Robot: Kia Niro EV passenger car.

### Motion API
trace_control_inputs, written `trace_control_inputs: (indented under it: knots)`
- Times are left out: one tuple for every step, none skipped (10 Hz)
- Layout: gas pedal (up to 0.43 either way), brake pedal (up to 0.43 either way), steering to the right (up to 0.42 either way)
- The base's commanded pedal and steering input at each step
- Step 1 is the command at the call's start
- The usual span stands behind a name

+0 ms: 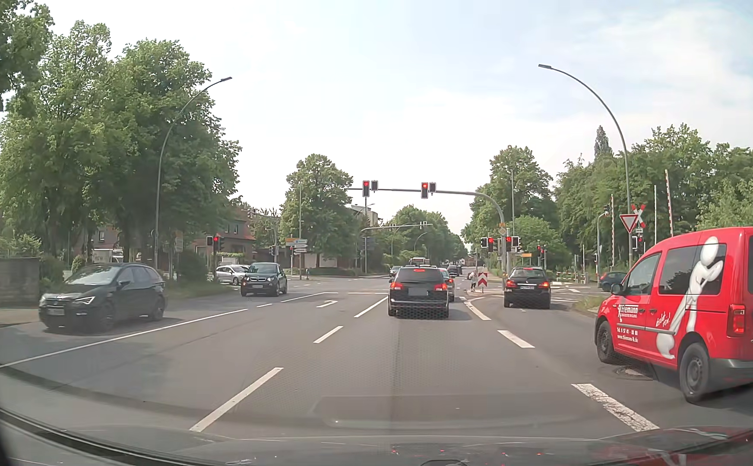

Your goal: Follow the waypoints while adhering to traffic rules and regulations

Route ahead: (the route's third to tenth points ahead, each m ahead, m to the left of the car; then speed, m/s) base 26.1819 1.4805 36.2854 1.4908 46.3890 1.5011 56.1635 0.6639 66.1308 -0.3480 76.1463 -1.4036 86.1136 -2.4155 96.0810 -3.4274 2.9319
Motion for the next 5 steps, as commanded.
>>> trace_control_inputs:
  knots:
    - [0.0,0.0,0.006]
    - [0.0,0.0,0.006]
    - [0.0,0.0,0.006]
    - [0.0,0.0,0.006]
    - [0.0,0.0,0.008]
